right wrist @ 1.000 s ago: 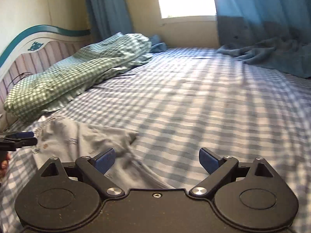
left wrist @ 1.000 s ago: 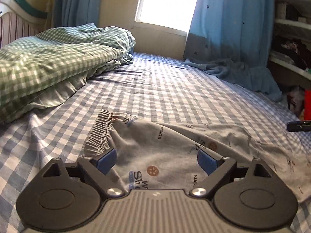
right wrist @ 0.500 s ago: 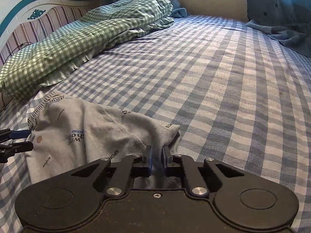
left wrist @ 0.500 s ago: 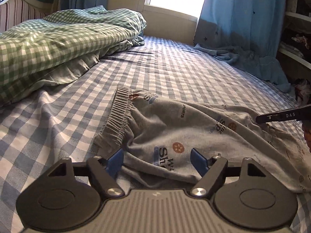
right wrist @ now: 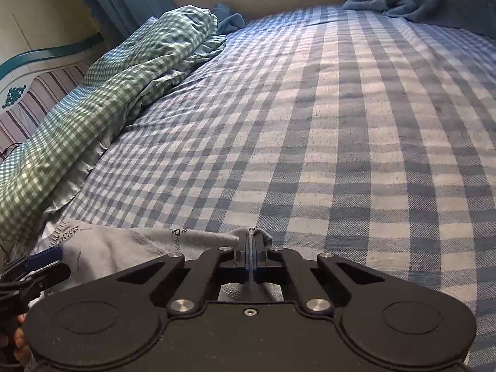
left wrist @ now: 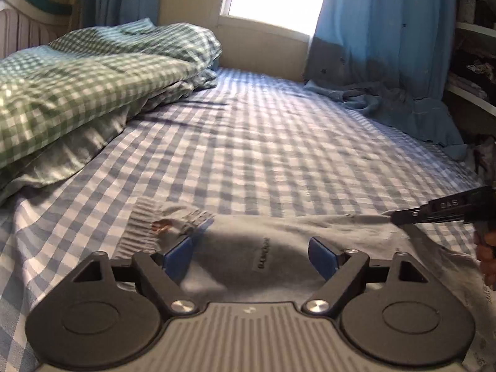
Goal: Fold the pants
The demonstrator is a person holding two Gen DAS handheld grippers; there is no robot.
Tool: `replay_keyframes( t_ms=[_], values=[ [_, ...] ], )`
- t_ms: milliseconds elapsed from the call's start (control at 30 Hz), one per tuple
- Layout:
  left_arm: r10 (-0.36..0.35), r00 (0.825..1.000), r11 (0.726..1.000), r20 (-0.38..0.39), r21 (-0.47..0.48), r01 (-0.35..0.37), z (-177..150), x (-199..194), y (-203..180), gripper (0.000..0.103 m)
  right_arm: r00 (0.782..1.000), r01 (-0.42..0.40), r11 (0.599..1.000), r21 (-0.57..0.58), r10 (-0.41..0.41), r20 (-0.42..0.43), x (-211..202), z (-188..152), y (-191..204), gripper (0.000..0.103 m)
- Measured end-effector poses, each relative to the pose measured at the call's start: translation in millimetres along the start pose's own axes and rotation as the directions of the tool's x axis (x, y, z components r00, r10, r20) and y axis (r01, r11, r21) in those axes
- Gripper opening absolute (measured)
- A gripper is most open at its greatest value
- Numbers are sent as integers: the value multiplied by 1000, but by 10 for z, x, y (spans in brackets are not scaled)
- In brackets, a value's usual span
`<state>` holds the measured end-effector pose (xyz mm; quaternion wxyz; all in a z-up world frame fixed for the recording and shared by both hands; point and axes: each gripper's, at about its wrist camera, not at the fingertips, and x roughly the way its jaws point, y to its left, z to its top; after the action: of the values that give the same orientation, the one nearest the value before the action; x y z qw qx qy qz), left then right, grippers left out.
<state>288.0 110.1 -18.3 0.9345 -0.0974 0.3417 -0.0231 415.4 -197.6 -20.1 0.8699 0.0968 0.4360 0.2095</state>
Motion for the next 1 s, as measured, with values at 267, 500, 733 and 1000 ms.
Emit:
replay_keyframes(
  t_ms=[267, 500, 733, 1000],
  values=[
    [71, 997, 997, -20, 22, -70, -78, -50, 76, 86, 988, 134, 975, -178, -118, 99, -270, -160, 68, 34],
    [-30, 1000, 993, 0, 112, 30, -216, -381, -557, 101, 959, 255, 896, -362, -186, 216, -1067, -954, 216, 73],
    [-11, 994, 954, -111, 296, 44, -695, -317, -1144, 101, 883, 445, 835, -325, -349, 313, -1689, -1937, -177, 88],
    [49, 991, 954, -121, 298, -11, -771, -442, -1474, 102, 777, 568, 819, -81, -502, 379, -2667, -2663, -1267, 100]
  ],
)
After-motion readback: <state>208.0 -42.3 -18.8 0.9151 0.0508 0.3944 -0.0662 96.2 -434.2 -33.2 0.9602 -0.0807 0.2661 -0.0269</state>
